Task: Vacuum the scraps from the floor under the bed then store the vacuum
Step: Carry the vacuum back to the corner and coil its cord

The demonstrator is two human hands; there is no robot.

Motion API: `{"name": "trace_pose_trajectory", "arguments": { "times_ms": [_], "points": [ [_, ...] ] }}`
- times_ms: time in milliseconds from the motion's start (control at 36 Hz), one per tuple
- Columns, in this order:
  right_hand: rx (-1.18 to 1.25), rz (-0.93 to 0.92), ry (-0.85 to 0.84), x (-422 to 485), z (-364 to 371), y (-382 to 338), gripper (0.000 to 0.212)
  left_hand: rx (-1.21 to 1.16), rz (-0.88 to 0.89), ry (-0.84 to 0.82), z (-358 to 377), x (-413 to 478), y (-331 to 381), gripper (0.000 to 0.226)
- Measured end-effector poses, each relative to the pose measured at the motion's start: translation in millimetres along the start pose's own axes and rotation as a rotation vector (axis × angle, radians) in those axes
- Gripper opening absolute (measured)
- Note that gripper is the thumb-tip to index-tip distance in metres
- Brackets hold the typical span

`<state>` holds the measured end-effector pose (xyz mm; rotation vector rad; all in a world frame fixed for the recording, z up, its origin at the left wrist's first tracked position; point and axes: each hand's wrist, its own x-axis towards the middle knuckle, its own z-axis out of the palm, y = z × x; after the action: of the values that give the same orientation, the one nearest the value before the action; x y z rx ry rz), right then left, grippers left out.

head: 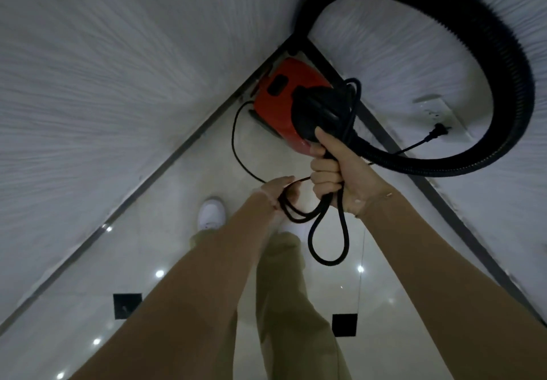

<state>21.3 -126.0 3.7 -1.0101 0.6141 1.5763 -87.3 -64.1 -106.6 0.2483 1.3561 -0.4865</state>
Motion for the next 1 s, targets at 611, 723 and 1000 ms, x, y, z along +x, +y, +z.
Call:
{"name": "trace_pose_trajectory", "arguments": {
  "times_ms": [611,723,1000],
  "points": [
    [-0.257,-0.046,0.371,197.3,-15.2,34.4,0.016,0.425,0.34,0.022,-64.1,69.1,57.4,0.024],
    [-0.576,-0.118,0.498,220.8,-21.3,51.8,0.012,0.308,0.273,0.007,-78.2,85.7,62.5,0.027],
    [-1.041,-0.114,0.726,258.9,-31.5,66.9,0.069,0.311,0.275,-0.143,-95.0,106.0,62.8,0.061]
  ]
}}
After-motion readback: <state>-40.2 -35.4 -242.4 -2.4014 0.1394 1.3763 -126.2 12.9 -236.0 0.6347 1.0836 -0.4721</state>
